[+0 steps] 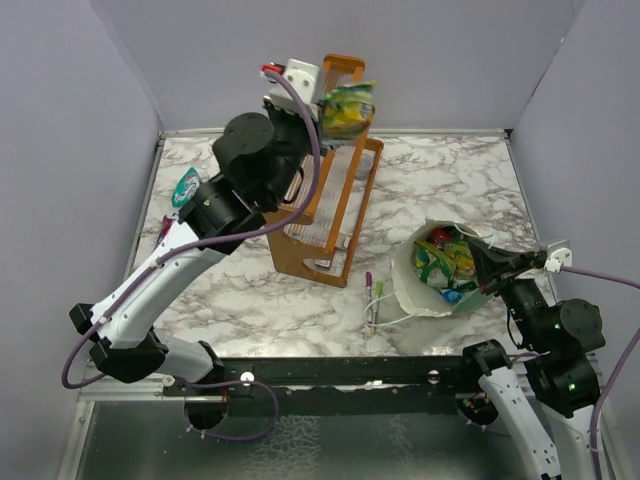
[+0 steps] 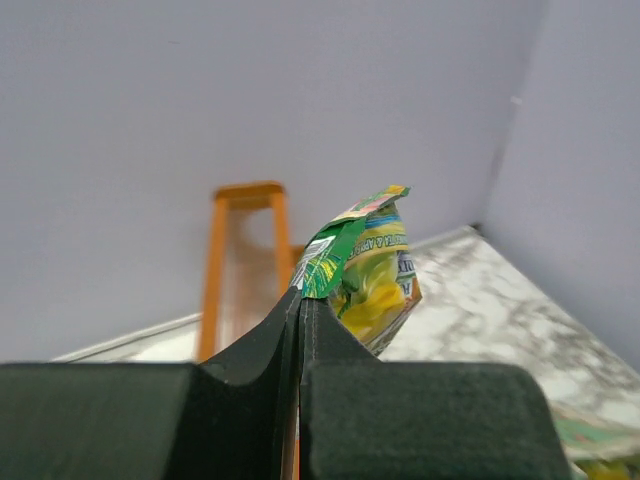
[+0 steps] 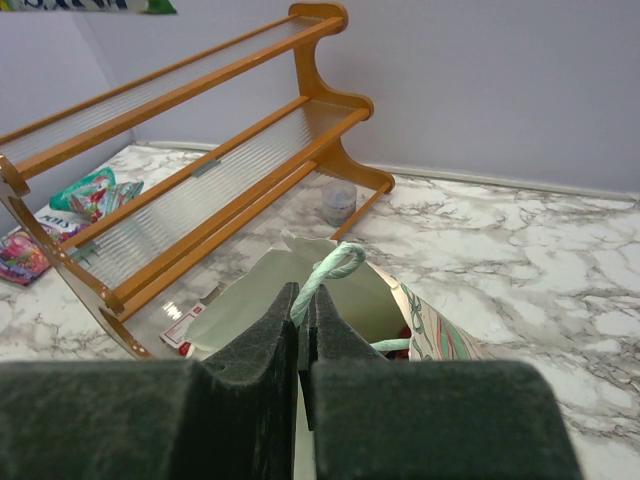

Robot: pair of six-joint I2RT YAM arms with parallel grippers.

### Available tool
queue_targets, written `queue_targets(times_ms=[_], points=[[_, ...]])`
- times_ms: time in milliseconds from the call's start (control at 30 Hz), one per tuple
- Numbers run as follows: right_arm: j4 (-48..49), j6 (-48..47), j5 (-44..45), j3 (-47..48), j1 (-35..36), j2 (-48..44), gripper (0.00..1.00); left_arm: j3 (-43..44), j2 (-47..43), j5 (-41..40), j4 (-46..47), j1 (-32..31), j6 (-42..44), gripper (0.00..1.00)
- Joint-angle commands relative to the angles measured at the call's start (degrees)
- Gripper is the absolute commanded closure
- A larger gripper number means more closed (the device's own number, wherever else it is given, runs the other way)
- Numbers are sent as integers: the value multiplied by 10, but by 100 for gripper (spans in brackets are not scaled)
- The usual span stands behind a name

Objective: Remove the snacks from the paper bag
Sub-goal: Place the snack at the center of the board.

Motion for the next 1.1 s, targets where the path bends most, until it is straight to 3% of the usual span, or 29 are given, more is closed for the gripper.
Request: queue_targets(times_ms=[0,100,267,400,500,600,833,1067], points=[[-1,6,14,-4,2,-2,98,45,-6,-68,18,72,37,100],[-2,6,13,-4,2,-4,98,33,-17,-107,24,116,42,100],[0,5,9,-5,2,-2,98,-62,-56,-123,47,231,5,100],[-1,3,7,-5,2,-1,98,-115,-68,-94,37,335,-39,100],[0,2,7,-5,2,0,98,-148,-73,-104,21,378,-60,100],[1,2,10,-6,2,0,98,-210,-90,-37,11,429,-120,100],[-2,2,12,-6,2,0,98,-337,-93,76,28,496,-163,100],[4,1,11,-8,2,5,98,-406,-83,107,28,540,-195,100]])
